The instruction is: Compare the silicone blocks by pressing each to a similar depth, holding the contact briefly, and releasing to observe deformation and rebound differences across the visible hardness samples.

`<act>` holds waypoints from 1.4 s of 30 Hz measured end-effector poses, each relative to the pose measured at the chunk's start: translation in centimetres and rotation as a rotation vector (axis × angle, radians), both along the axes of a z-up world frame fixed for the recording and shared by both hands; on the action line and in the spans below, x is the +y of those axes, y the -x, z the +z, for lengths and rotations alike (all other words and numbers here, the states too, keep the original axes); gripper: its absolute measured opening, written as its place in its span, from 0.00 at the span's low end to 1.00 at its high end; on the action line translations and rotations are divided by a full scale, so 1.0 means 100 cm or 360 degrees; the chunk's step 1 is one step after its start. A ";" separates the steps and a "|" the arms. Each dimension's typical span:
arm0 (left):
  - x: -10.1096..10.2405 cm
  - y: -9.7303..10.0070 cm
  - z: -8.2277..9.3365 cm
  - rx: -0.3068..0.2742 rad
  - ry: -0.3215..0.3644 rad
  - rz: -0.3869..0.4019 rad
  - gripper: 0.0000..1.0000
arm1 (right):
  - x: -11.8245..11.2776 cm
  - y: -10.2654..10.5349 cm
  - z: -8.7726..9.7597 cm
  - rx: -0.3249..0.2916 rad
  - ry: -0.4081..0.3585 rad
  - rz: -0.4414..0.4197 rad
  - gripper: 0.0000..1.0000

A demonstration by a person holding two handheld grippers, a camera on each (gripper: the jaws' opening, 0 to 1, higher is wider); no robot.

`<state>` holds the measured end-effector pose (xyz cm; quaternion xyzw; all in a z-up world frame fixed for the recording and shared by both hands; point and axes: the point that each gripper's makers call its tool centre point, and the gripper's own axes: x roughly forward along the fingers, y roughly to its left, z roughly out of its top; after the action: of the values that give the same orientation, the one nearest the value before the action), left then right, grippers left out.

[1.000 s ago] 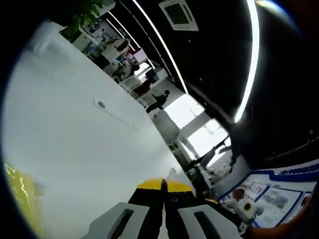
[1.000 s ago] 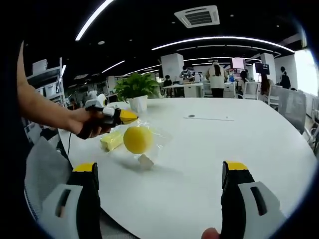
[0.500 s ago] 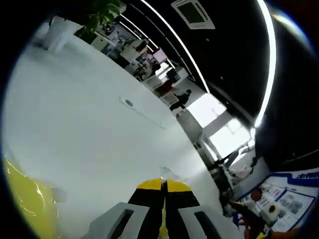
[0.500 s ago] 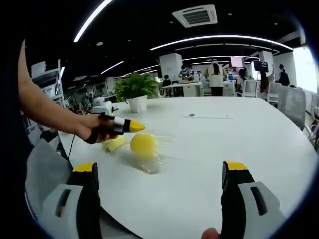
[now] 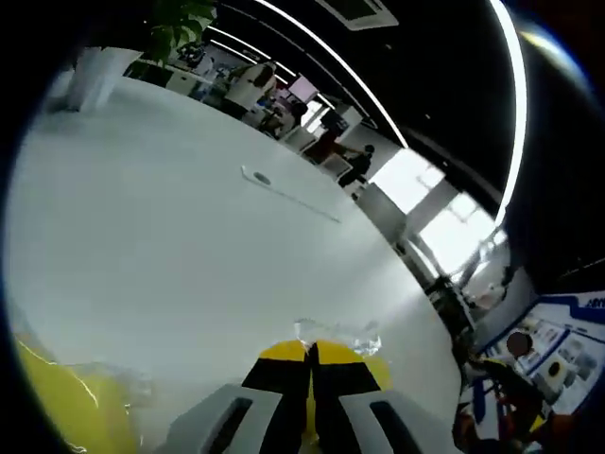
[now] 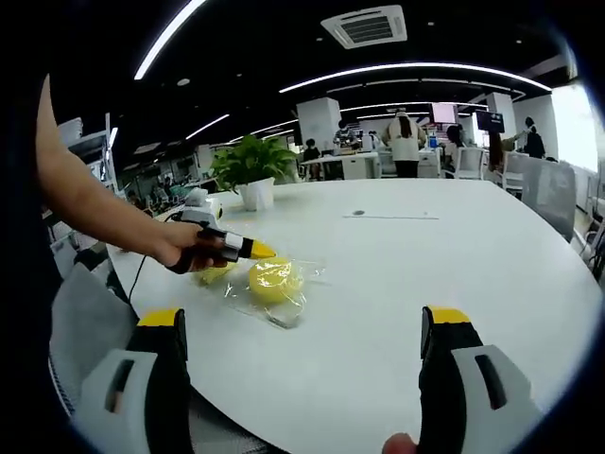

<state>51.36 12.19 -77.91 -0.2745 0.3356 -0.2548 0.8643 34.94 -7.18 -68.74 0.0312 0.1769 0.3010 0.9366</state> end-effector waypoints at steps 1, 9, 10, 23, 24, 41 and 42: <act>0.001 0.000 -0.002 0.0008 -0.0024 0.0008 0.00 | 0.001 0.000 0.000 -0.0001 -0.0004 0.0000 0.96; 0.007 -0.003 -0.013 0.0116 -0.0032 0.0066 0.01 | 0.011 0.003 -0.004 0.0031 0.0004 0.0023 0.96; 0.007 -0.002 -0.013 0.0111 -0.0042 0.0057 0.02 | 0.011 0.002 -0.004 0.0029 0.0006 0.0022 0.96; 0.013 -0.005 -0.019 0.0081 -0.0190 0.0027 0.11 | 0.008 -0.002 0.004 0.0018 0.0007 0.0004 0.96; 0.014 -0.005 -0.019 0.0084 -0.0198 0.0030 0.12 | 0.007 -0.002 0.004 0.0021 0.0005 0.0002 0.96; 0.009 -0.018 0.034 -0.0125 -0.0083 0.0035 0.65 | 0.007 0.000 0.008 0.0007 0.0007 0.0000 0.96; 0.010 -0.022 0.042 -0.0174 -0.0068 0.0034 0.72 | 0.008 -0.001 0.010 0.0007 0.0000 -0.0001 0.96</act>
<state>53.51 13.19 -73.69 -0.2450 0.2904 -0.2530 0.8897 35.09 -6.37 -67.79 0.0320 0.1790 0.3006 0.9362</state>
